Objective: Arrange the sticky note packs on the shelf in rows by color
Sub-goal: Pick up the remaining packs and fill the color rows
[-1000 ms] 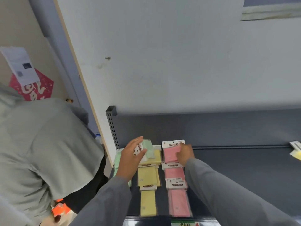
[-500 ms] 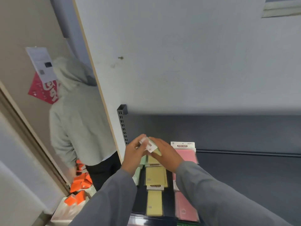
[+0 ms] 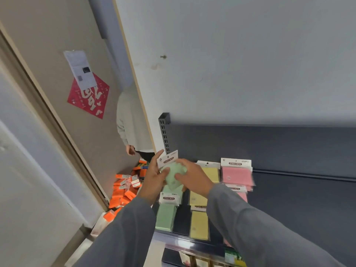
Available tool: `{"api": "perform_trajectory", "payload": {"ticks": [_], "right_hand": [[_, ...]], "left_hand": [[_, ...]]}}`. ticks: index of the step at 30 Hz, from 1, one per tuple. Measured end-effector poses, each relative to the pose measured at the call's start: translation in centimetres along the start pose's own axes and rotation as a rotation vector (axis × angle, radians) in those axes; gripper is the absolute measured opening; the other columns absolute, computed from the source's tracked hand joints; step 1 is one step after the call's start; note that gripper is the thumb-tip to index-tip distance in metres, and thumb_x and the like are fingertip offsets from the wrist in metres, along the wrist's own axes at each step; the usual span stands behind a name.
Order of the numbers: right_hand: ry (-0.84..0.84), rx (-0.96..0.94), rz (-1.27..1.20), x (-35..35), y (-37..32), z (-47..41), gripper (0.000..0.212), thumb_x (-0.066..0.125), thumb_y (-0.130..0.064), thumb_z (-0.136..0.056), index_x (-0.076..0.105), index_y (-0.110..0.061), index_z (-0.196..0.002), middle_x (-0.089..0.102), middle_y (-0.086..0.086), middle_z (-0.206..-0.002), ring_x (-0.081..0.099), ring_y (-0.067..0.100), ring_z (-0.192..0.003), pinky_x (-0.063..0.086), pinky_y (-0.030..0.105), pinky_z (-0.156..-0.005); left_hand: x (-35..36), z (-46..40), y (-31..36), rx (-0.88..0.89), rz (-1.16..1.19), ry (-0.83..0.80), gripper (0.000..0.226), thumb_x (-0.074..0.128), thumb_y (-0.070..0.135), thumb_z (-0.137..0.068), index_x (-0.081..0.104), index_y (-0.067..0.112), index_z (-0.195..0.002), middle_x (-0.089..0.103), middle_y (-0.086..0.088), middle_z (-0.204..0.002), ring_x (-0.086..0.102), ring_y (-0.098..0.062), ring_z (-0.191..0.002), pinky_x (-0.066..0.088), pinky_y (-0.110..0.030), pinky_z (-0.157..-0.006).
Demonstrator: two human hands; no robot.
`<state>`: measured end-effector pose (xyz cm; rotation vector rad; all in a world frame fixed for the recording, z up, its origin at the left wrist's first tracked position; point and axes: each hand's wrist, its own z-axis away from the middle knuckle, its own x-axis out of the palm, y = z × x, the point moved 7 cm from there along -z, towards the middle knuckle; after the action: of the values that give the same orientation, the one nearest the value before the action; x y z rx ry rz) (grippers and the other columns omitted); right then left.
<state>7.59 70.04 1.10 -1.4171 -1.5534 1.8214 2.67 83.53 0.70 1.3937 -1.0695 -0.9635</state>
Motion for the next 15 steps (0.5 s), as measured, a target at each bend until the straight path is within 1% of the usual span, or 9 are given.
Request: {"api": "perform_trajectory", "payload": {"ticks": [1,2,4,6,8,10,12,13,15], "right_hand": [[0.007,0.031,-0.038,0.1,0.6,0.1,0.04,0.064,-0.016,-0.091,0.055,-0.023,-0.129,0.056,-0.001,-0.118,0.064,0.018,-0.082,0.055,0.027,-0.053],[0.015,0.038,-0.014,0.3,1.1,0.1,0.037,0.066,-0.017,-0.092,0.057,-0.027,-0.126,0.056,0.0,-0.114,0.063,0.018,-0.08,0.053,0.026,-0.051],[0.034,0.046,0.061,1.0,2.0,0.0,0.034,0.071,-0.024,-0.088,0.058,-0.034,-0.119,0.059,0.004,-0.105,0.061,0.021,-0.084,0.058,0.035,-0.066],[0.068,0.107,0.122,2.0,2.9,-0.1,0.036,0.073,-0.031,-0.085,0.058,-0.034,-0.118,0.061,0.005,-0.098,0.062,0.022,-0.085,0.057,0.039,-0.078],[0.074,0.15,0.243,3.0,3.9,0.0,0.04,0.071,-0.037,-0.085,0.054,-0.03,-0.121,0.061,0.004,-0.093,0.058,0.022,-0.085,0.053,0.038,-0.079],[0.049,0.174,0.445,4.4,4.8,0.3,0.043,0.066,-0.042,-0.088,0.049,-0.028,-0.125,0.061,0.005,-0.102,0.052,0.024,-0.1,0.048,0.04,-0.088],[0.047,0.218,0.586,5.2,5.5,0.4,0.045,0.059,-0.044,-0.092,0.045,-0.027,-0.132,0.056,0.008,-0.118,0.044,0.028,-0.114,0.043,0.042,-0.095],[0.052,0.232,0.632,5.3,5.7,0.6,0.046,0.057,-0.045,-0.093,0.045,-0.027,-0.134,0.053,0.009,-0.123,0.041,0.03,-0.116,0.041,0.042,-0.098],[0.076,0.238,0.725,5.3,5.7,0.7,0.048,0.056,-0.047,-0.093,0.046,-0.028,-0.137,0.045,0.009,-0.127,0.039,0.031,-0.117,0.039,0.043,-0.1]], "left_hand": [[-0.8,-0.3,-0.6,-0.007,-0.031,0.007,0.064,0.052,-0.008,-0.097,0.038,0.028,-0.147,0.065,-0.011,-0.13,0.07,-0.022,-0.101,0.061,-0.034,-0.07],[-1.6,-0.7,-1.2,-0.009,-0.072,0.018,0.065,0.053,-0.008,-0.096,0.039,0.028,-0.147,0.064,-0.011,-0.132,0.068,-0.025,-0.109,0.061,-0.043,-0.081],[-2.7,-1.5,-2.5,0.007,-0.141,0.03,0.065,0.062,-0.003,-0.092,0.043,0.034,-0.142,0.063,-0.01,-0.133,0.065,-0.028,-0.117,0.055,-0.054,-0.094],[-3.2,-2.1,-3.4,0.007,-0.196,0.023,0.065,0.07,0.006,-0.089,0.044,0.037,-0.138,0.064,-0.007,-0.129,0.067,-0.024,-0.111,0.059,-0.045,-0.088],[-2.8,-2.1,-3.9,0.0,-0.285,-0.015,0.064,0.07,0.005,-0.089,0.042,0.033,-0.139,0.063,0.004,-0.12,0.067,-0.014,-0.102,0.058,-0.021,-0.074],[-2.9,-2.0,-5.1,0.022,-0.419,-0.071,0.059,0.07,0.002,-0.088,0.046,0.027,-0.136,0.062,0.013,-0.115,0.064,-0.01,-0.104,0.054,-0.014,-0.074],[-3.3,-2.3,-6.8,0.058,-0.566,-0.154,0.048,0.073,0.01,-0.088,0.056,0.023,-0.13,0.063,0.007,-0.119,0.061,-0.015,-0.111,0.052,-0.021,-0.09],[-3.5,-2.4,-7.4,0.092,-0.654,-0.178,0.04,0.074,0.017,-0.088,0.062,0.023,-0.125,0.062,0.006,-0.123,0.057,-0.016,-0.114,0.049,-0.03,-0.099],[-4.0,-2.8,-8.2,0.159,-0.788,-0.193,0.03,0.075,0.03,-0.087,0.069,0.024,-0.116,0.057,0.005,-0.127,0.049,-0.015,-0.117,0.04,-0.036,-0.107]]}}
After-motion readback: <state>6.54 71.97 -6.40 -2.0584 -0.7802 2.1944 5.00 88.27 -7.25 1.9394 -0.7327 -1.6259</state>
